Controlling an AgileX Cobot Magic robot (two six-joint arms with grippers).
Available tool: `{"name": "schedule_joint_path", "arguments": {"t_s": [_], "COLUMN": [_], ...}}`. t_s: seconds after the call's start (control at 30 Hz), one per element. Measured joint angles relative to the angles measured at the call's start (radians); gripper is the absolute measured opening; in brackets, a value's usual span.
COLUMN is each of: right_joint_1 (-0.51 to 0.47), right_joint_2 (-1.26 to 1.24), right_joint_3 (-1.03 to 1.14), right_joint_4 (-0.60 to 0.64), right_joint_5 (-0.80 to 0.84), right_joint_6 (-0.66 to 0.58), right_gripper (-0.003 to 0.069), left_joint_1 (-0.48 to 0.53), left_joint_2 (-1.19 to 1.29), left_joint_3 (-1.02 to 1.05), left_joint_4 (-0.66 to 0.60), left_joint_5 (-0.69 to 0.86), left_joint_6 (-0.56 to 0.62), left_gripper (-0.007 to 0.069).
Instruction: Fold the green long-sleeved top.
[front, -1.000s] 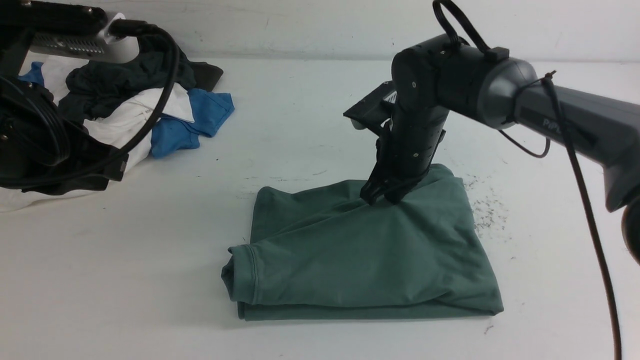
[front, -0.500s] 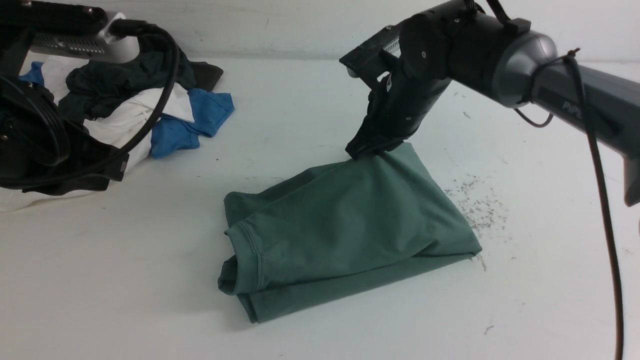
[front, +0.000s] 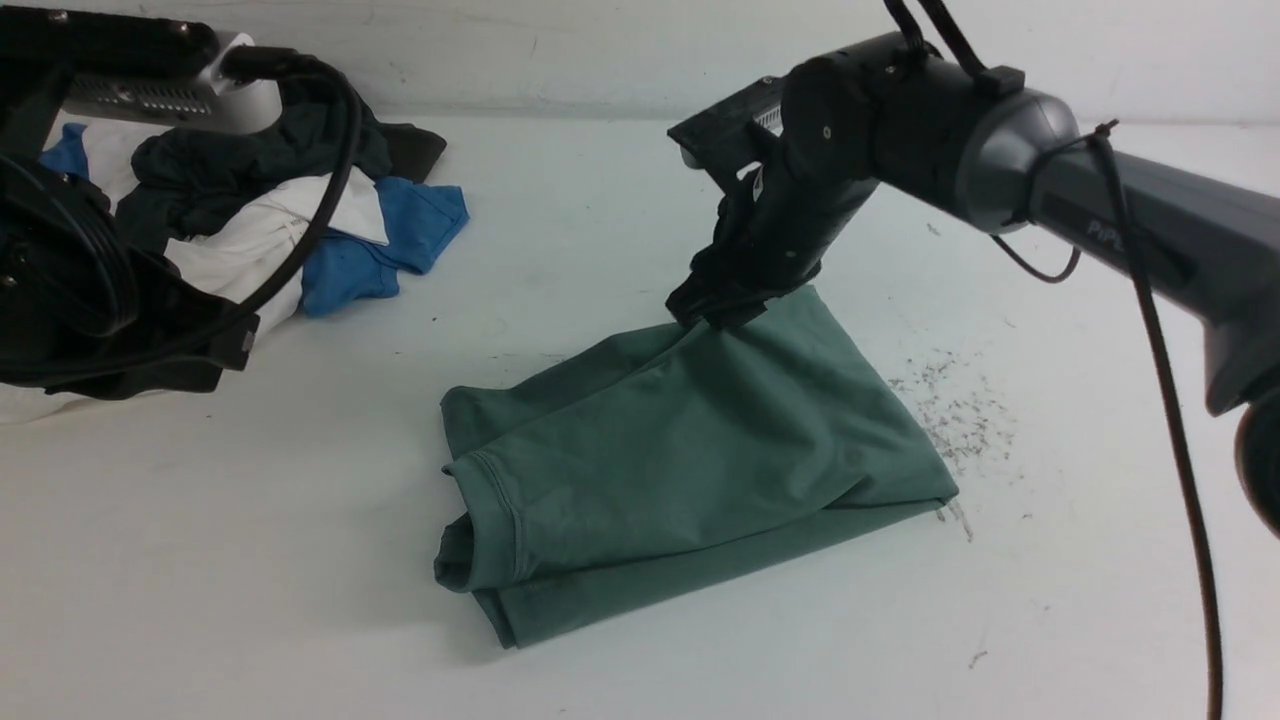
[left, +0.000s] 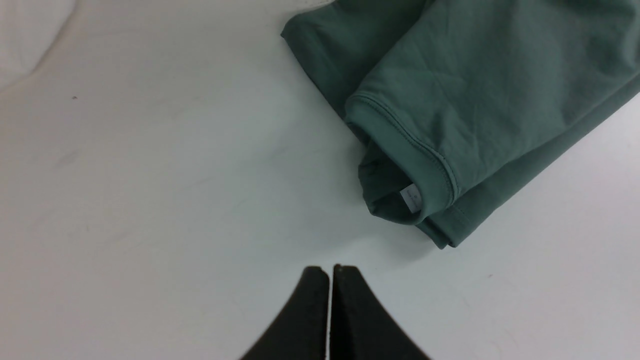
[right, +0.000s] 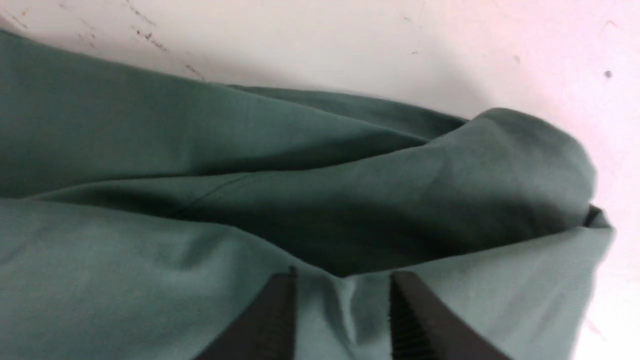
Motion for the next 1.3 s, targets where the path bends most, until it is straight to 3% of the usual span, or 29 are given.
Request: {"name": "schedule_joint_path", "arguments": {"t_s": [0.1,0.17,0.3,0.37,0.47,0.5,0.57,0.67,0.87,1.03,1.2,1.3], "right_joint_1": [0.000,-0.007,-0.072,-0.125,-0.187,-0.187,-0.219,-0.226,-0.226,-0.226,-0.226,-0.227], "right_joint_2": [-0.045,-0.079,-0.102,-0.106,-0.106,-0.106,-0.105,-0.105,-0.105,-0.105,-0.097,-0.074], "right_joint_3": [-0.050,-0.065,-0.057,-0.005,0.092,0.099,0.207,0.274,0.357,0.364,0.364,0.364], "right_joint_4": [-0.076,-0.135,-0.120,-0.035,0.125,0.125,0.253,0.296,0.304,0.290,0.245,0.203], "right_joint_5": [0.070,0.119,0.187,0.193,0.197,0.197,0.197,0.197,0.194,0.189,0.188,0.186], "right_joint_6": [0.035,0.072,0.105,0.098,0.046,0.042,-0.013,-0.040,-0.068,-0.068,-0.054,-0.035], "right_gripper": [0.0410,0.0410,0.0242,0.0104,0.0009,0.0009,-0.0010,-0.0013,-0.0012,-0.0014,-0.0014,-0.0014], "left_joint_1": [0.000,0.000,0.000,-0.004,-0.028,-0.028,-0.083,-0.136,-0.245,-0.266,-0.266,-0.268], "left_joint_2": [0.000,0.000,0.004,0.022,0.080,0.080,0.171,0.265,0.475,0.632,0.725,0.734], "left_joint_3": [0.000,0.000,0.000,0.000,0.000,0.000,0.000,0.000,-0.001,-0.001,-0.003,-0.012], "left_joint_4": [-0.001,-0.007,-0.044,-0.086,-0.123,-0.125,-0.140,-0.149,-0.204,-0.271,-0.251,-0.217], "left_joint_5": [-0.002,-0.004,-0.026,-0.041,-0.041,-0.042,-0.064,-0.092,-0.218,-0.340,-0.345,-0.334], "left_joint_6": [0.000,0.000,0.007,0.033,0.045,0.045,0.060,0.086,0.111,0.112,0.109,0.050], "left_gripper": [-0.0003,-0.0003,-0.0003,-0.0003,-0.0003,-0.0003,-0.0003,-0.0003,-0.0003,-0.0003,-0.0003,-0.0003]}}
